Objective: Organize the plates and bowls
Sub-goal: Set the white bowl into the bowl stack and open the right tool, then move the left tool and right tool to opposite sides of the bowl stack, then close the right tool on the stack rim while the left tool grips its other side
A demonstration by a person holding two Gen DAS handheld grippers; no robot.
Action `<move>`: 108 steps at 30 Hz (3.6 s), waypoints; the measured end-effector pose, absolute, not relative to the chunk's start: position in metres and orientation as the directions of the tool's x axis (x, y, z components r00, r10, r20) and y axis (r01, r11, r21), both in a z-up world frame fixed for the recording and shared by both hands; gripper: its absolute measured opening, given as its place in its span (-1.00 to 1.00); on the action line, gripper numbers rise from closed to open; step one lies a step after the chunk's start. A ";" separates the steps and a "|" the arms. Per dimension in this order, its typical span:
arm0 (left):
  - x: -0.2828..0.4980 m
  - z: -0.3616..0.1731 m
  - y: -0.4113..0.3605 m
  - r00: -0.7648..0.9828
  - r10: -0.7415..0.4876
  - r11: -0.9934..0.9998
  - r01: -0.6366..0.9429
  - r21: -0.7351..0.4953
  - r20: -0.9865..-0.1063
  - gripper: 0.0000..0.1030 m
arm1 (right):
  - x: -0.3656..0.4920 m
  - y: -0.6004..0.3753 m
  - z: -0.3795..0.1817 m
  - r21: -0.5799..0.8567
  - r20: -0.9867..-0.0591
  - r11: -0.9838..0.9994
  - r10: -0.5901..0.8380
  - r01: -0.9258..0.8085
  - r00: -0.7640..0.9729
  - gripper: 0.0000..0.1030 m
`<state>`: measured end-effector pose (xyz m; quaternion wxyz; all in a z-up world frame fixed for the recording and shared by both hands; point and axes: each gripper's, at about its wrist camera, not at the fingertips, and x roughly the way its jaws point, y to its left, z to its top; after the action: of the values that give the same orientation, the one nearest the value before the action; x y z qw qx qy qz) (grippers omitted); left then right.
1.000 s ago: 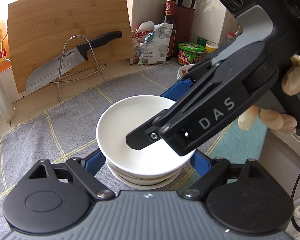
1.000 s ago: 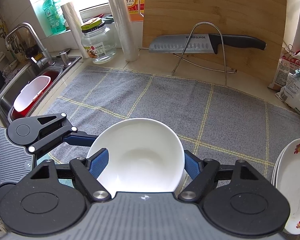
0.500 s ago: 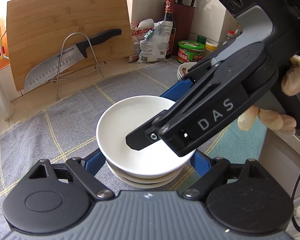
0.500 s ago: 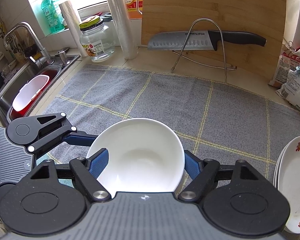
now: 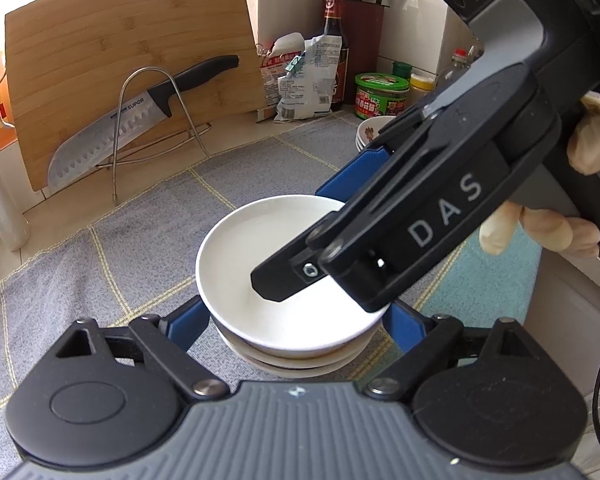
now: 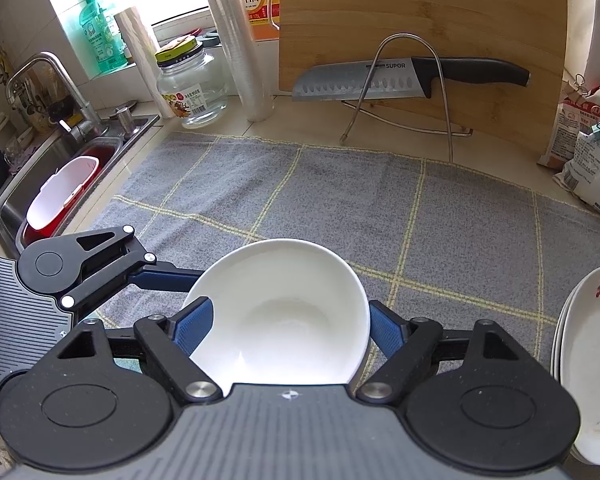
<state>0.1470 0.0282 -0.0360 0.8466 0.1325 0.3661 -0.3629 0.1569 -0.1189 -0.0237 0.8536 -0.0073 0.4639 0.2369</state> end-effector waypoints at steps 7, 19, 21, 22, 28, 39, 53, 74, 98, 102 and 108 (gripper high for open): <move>0.148 -0.034 0.039 0.454 -0.544 0.688 0.722 -0.066 -0.706 0.89 | 0.151 -0.124 -0.023 0.193 -0.789 0.896 0.384 -0.400 0.479 1.00; 0.149 -0.047 0.063 0.436 -0.518 0.672 0.739 -0.036 -0.736 0.90 | 0.125 -0.132 -0.023 0.150 -0.789 0.904 0.353 -0.400 0.503 1.00; 0.149 -0.052 0.065 0.422 -0.508 0.668 0.743 -0.035 -0.751 0.90 | 0.121 -0.133 -0.022 0.149 -0.788 0.904 0.354 -0.402 0.503 1.00; 0.149 -0.055 0.065 0.417 -0.505 0.665 0.746 -0.032 -0.756 0.90 | 0.120 -0.134 -0.022 0.149 -0.788 0.902 0.355 -0.404 0.502 1.00; 0.152 -0.074 0.062 0.397 -0.466 0.681 0.731 -0.034 -0.791 0.90 | 0.105 -0.138 -0.026 0.116 -0.800 0.891 0.346 -0.439 0.491 1.00; 0.155 -0.098 0.044 0.398 -0.389 0.762 0.646 -0.048 -0.831 0.90 | 0.108 -0.159 -0.069 0.082 -0.841 0.825 0.358 -0.559 0.406 1.00; 0.151 -0.100 0.035 0.456 -0.337 0.796 0.606 0.009 -0.824 1.00 | 0.131 -0.165 -0.112 0.016 -0.843 0.704 0.392 -0.710 0.369 1.00; 0.174 -0.098 0.042 0.367 -0.496 0.535 0.843 0.056 -0.787 0.97 | 0.128 -0.156 -0.109 -0.042 -0.829 0.668 0.391 -0.743 0.399 1.00; 0.205 -0.092 0.040 0.092 -0.627 0.207 0.977 -0.052 -0.773 0.57 | 0.147 -0.129 -0.101 -0.019 -0.840 0.503 0.461 -0.864 0.287 0.72; 0.207 -0.092 0.041 0.085 -0.630 0.206 0.977 -0.060 -0.772 0.57 | 0.150 -0.128 -0.100 -0.007 -0.841 0.501 0.465 -0.866 0.276 0.71; 0.207 -0.092 0.040 0.093 -0.624 0.211 0.976 -0.053 -0.776 0.57 | 0.147 -0.129 -0.098 -0.013 -0.844 0.502 0.458 -0.865 0.278 0.70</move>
<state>0.2069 0.0397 -0.0925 0.6951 0.2517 0.3495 -0.5757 0.1473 -0.1287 -0.0983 0.7609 -0.2452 0.4147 0.4347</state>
